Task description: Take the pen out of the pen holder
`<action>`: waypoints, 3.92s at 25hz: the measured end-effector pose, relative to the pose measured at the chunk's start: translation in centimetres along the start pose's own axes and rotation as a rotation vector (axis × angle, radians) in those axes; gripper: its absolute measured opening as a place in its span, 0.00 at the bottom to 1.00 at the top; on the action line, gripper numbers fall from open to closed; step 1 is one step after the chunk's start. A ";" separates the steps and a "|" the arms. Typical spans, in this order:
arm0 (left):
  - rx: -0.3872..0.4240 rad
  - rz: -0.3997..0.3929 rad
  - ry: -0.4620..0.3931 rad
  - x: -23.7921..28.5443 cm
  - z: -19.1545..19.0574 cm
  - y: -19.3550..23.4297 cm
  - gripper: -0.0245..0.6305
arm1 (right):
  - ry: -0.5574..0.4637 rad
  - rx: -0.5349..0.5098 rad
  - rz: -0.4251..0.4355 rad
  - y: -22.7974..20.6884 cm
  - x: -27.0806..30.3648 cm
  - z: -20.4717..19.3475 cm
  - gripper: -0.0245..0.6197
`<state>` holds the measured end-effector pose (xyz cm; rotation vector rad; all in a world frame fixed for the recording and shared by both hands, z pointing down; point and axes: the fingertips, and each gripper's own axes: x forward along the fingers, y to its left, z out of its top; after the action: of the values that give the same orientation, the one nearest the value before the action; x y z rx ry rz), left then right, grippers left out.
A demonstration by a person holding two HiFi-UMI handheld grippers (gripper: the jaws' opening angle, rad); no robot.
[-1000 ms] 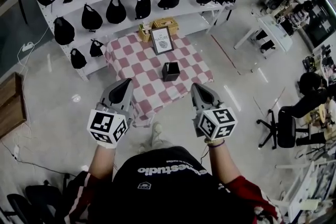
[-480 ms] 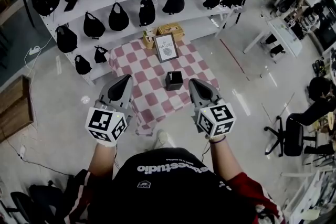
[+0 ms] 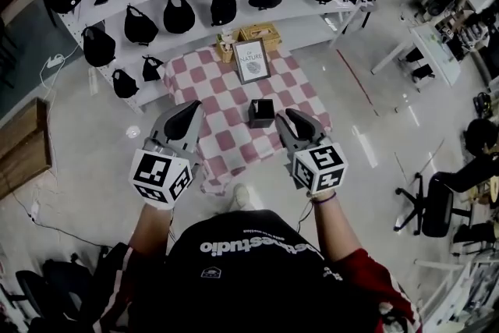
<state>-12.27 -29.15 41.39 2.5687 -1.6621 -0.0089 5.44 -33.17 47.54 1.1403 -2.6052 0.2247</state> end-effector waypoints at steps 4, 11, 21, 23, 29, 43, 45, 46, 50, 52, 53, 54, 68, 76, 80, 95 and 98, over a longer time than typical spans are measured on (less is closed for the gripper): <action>0.007 0.007 0.022 1.1 -0.8 -0.2 0.04 | 0.037 -0.010 0.021 -0.9 1.6 -1.7 0.19; -0.033 0.014 0.049 3.2 -2.2 -0.4 0.04 | 0.104 -0.055 0.057 -2.8 5.0 -5.4 0.19; -0.027 0.047 0.064 5.7 -2.8 -0.5 0.04 | 0.212 -0.135 0.100 -5.7 10.0 -11.0 0.19; -0.026 0.060 0.066 6.2 -3.0 -0.3 0.04 | 0.241 -0.162 0.114 -6.1 10.9 -12.2 0.19; -0.037 0.102 0.085 7.4 -4.2 0.4 0.04 | 0.309 -0.182 0.165 -6.9 13.5 -15.6 0.19; -0.053 0.176 0.162 8.6 -6.8 2.4 0.04 | 0.433 -0.183 0.240 -8.3 19.2 -21.5 0.19; -0.052 0.182 0.169 8.8 -6.9 2.8 0.04 | 0.446 -0.179 0.246 -8.4 19.8 -22.2 0.19; -0.051 0.184 0.170 8.9 -6.9 2.9 0.04 | 0.450 -0.182 0.250 -8.5 20.1 -22.6 0.19; -0.057 0.186 0.177 9.5 -7.3 3.1 0.04 | 0.469 -0.187 0.268 -8.2 20.9 -23.3 0.19; -0.065 0.185 0.187 9.8 -7.9 3.1 0.04 | 0.474 -0.186 0.274 -8.2 21.3 -23.7 0.19; -0.068 0.184 0.192 10.0 -8.2 3.0 0.04 | 0.478 -0.185 0.275 -8.2 21.5 -23.9 0.19; -0.070 0.182 0.197 10.2 -8.4 3.0 0.04 | 0.482 -0.183 0.276 -8.3 21.7 -24.2 0.19; -0.058 0.169 0.191 12.2 -8.8 2.9 0.04 | 0.494 -0.206 0.293 -8.3 23.6 -25.3 0.16; -0.043 0.179 0.180 11.7 -8.5 2.9 0.04 | 0.490 -0.224 0.278 -8.4 23.6 -25.4 0.15; -0.035 0.177 0.169 11.3 -7.9 2.5 0.04 | 0.487 -0.207 0.256 -8.9 23.1 -25.0 0.15; -0.024 0.149 0.175 10.4 -6.3 1.7 0.04 | 0.427 -0.076 0.166 -11.2 20.8 -22.2 0.15; -0.023 0.130 0.180 10.4 -6.2 1.6 0.04 | 0.412 -0.053 0.135 -11.8 20.4 -21.1 0.15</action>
<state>-9.13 -38.82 48.10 2.3602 -1.7454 0.2029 5.18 -49.86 74.41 0.7999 -2.3048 0.3729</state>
